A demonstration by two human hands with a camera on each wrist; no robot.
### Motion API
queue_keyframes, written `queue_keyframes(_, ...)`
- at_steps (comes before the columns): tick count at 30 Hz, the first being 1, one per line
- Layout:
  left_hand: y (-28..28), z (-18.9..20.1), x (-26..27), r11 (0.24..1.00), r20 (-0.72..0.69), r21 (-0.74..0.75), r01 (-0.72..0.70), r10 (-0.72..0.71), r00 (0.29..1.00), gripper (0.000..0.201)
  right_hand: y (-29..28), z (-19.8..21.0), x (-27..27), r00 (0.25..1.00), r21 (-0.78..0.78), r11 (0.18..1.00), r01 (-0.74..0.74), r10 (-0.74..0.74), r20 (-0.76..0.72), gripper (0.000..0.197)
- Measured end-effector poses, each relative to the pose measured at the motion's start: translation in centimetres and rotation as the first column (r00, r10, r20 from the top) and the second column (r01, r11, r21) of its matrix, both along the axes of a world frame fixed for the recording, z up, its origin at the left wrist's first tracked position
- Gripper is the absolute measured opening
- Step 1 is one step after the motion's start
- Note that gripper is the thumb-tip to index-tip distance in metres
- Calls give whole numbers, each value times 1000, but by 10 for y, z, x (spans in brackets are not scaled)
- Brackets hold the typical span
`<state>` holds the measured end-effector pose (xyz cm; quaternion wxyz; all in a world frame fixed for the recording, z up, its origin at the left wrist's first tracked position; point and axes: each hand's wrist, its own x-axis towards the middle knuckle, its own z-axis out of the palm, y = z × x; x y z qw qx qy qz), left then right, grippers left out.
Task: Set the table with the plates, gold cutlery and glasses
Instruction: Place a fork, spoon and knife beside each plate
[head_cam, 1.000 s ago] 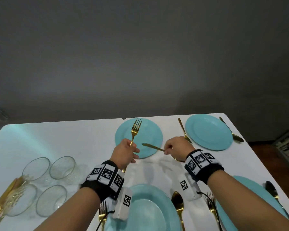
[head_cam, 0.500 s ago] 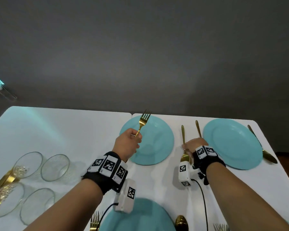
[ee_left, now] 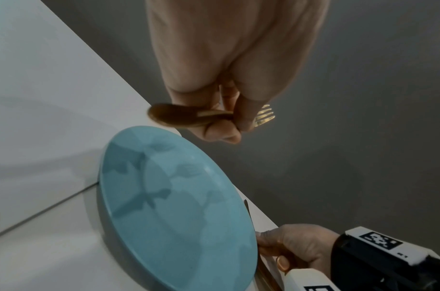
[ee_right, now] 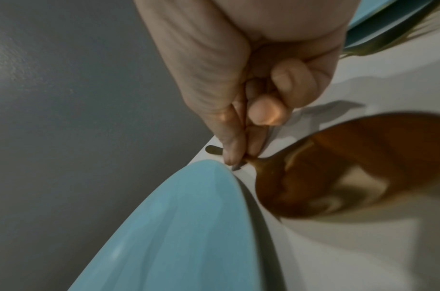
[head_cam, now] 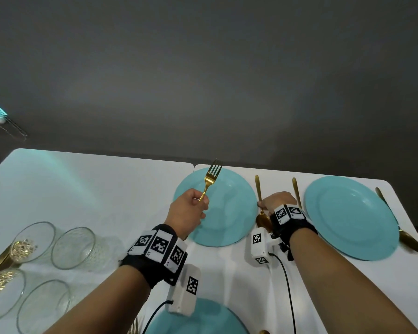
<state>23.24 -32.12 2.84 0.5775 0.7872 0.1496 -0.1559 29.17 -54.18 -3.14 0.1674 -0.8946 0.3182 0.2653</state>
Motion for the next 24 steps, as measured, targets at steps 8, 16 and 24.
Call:
queue_keyframes(8, 1, -3, -1, 1000, -9, 17, -10, 11, 1000, 7, 1, 1, 0, 998, 46, 997, 62, -64, 28, 43)
queue_keyframes(16, 6, -2, -10, 998, -34, 57, -33, 35, 999, 18, 11, 32, -14, 907, 149, 982, -114, 42, 419, 25)
queue_keyframes(24, 15, 24, -26, 976, -81, 149, 161, -150, 985, 35, 92, 110, -62, 509, -129, 612, -780, 741, 438, 26)
